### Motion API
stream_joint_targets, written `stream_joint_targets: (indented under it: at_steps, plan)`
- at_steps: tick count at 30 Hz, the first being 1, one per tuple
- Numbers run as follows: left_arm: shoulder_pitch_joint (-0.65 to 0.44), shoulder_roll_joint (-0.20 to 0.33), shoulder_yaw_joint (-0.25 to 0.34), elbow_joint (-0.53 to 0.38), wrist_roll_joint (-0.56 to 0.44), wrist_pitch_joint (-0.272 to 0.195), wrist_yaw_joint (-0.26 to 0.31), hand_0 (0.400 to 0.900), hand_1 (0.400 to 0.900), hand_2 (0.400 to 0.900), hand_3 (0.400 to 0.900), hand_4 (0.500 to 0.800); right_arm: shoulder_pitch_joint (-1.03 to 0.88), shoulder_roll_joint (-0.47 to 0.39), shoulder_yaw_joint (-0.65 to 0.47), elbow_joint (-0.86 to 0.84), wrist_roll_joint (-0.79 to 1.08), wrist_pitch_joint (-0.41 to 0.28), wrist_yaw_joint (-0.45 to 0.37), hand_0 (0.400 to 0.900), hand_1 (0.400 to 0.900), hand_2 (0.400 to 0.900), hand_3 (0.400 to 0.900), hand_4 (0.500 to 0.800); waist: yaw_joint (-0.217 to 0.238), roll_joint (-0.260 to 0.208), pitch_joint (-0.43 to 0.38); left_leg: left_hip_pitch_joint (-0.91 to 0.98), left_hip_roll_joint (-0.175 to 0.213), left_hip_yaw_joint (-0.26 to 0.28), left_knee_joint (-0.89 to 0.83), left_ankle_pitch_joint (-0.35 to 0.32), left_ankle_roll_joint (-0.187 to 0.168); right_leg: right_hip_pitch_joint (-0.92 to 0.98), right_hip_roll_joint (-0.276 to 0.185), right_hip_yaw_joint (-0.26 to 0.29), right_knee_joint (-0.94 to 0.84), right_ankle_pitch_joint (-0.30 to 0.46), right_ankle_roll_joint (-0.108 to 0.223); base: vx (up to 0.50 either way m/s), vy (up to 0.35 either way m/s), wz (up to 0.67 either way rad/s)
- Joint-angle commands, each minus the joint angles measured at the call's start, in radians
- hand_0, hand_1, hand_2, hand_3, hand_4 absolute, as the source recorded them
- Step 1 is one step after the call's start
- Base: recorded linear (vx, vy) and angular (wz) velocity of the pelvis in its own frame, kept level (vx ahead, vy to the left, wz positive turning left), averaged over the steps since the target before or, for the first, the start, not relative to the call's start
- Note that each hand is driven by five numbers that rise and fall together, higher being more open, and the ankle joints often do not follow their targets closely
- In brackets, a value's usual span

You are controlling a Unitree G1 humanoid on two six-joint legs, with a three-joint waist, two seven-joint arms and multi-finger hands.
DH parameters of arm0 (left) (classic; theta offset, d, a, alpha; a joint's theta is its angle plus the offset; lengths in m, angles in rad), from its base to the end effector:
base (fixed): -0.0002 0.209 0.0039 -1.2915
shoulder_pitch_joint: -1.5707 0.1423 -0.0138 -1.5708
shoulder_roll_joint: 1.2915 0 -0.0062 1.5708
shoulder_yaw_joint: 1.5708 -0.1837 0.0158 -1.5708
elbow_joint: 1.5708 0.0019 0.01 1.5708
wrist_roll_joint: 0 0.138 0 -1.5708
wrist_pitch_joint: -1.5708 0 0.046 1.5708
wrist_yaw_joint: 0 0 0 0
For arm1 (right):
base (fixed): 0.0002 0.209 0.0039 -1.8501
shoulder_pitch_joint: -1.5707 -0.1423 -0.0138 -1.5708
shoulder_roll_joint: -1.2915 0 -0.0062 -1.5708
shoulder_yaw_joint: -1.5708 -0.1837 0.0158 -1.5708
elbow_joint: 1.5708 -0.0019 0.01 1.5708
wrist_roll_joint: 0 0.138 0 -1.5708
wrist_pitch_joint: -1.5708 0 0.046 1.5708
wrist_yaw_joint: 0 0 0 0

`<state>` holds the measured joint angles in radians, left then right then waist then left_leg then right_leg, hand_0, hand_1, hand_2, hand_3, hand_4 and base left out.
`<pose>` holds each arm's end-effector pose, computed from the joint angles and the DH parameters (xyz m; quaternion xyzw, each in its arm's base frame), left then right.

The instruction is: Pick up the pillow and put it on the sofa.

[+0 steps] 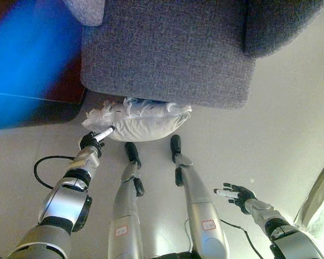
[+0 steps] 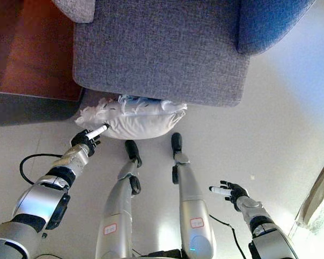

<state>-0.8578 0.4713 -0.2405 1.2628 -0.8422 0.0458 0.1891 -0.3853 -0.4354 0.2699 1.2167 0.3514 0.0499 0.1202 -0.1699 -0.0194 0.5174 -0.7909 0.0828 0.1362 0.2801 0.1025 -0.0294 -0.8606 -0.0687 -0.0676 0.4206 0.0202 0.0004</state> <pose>0.3233 0.2503 0.0747 -0.1082 0.1980 0.2202 0.9490 0.2047 -0.2683 -0.0464 -0.0897 0.4288 -0.0397 0.8981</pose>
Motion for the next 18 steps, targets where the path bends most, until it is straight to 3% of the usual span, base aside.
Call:
stream_joint_targets:
  at_steps: [1,6,14,15,16,18]
  plan:
    - [-0.054,0.079,0.036,0.052,-0.035,-0.022,0.026,0.900,0.900,0.900,0.900,0.800,0.038,-0.026,0.032,0.011,0.054,0.004,0.008,0.900,0.900,0.900,0.900,0.800,-0.019,-0.033,-0.006,-0.093,-0.023,-0.005,0.187,-0.133,-0.041,-0.022,0.053,0.010,-0.003,-0.049,0.025,0.01,-0.070,0.02]
    - [-0.100,0.087,0.027,0.053,-0.053,-0.017,0.047,0.900,0.900,0.900,0.900,0.800,0.043,-0.021,0.027,0.008,0.076,0.009,0.018,0.900,0.900,0.900,0.900,0.800,-0.028,-0.045,-0.005,-0.117,-0.017,-0.009,0.204,-0.143,-0.043,-0.039,0.056,0.015,0.000,-0.051,0.024,0.02,-0.055,0.01]
    - [-0.205,0.126,-0.003,0.093,-0.066,-0.003,0.032,0.900,0.900,0.900,0.900,0.800,0.064,-0.027,0.011,0.035,0.088,0.000,0.047,0.900,0.900,0.900,0.900,0.800,-0.049,-0.063,-0.016,-0.160,-0.010,-0.019,0.226,-0.146,-0.049,-0.069,0.064,0.028,0.001,-0.046,0.024,0.04,-0.042,0.00]
    - [-0.216,0.129,-0.008,0.095,-0.065,-0.005,0.026,0.612,0.612,0.612,0.612,0.627,0.065,-0.028,0.008,0.038,0.088,-0.006,0.051,0.900,0.900,0.900,0.900,0.800,-0.050,-0.064,-0.016,-0.165,-0.009,-0.020,0.232,-0.149,-0.050,-0.072,0.064,0.027,0.003,-0.045,0.024,0.03,-0.031,0.04]
    - [-0.225,0.130,-0.016,0.093,-0.064,-0.019,0.021,0.400,0.400,0.400,0.400,0.500,0.067,-0.029,0.008,0.038,0.090,-0.012,0.053,0.900,0.900,0.900,0.900,0.800,-0.052,-0.065,-0.015,-0.169,-0.007,-0.021,0.237,-0.152,-0.050,-0.075,0.062,0.027,0.005,-0.045,0.025,0.02,-0.028,0.04]
    - [-0.232,0.130,-0.025,0.080,-0.068,-0.032,0.005,0.400,0.400,0.400,0.400,0.500,0.070,-0.033,0.006,0.033,0.092,-0.019,0.057,0.900,0.900,0.900,0.900,0.800,-0.054,-0.065,-0.012,-0.171,-0.008,-0.022,0.240,-0.156,-0.052,-0.075,0.061,0.028,0.001,-0.046,0.025,0.01,-0.018,0.05]
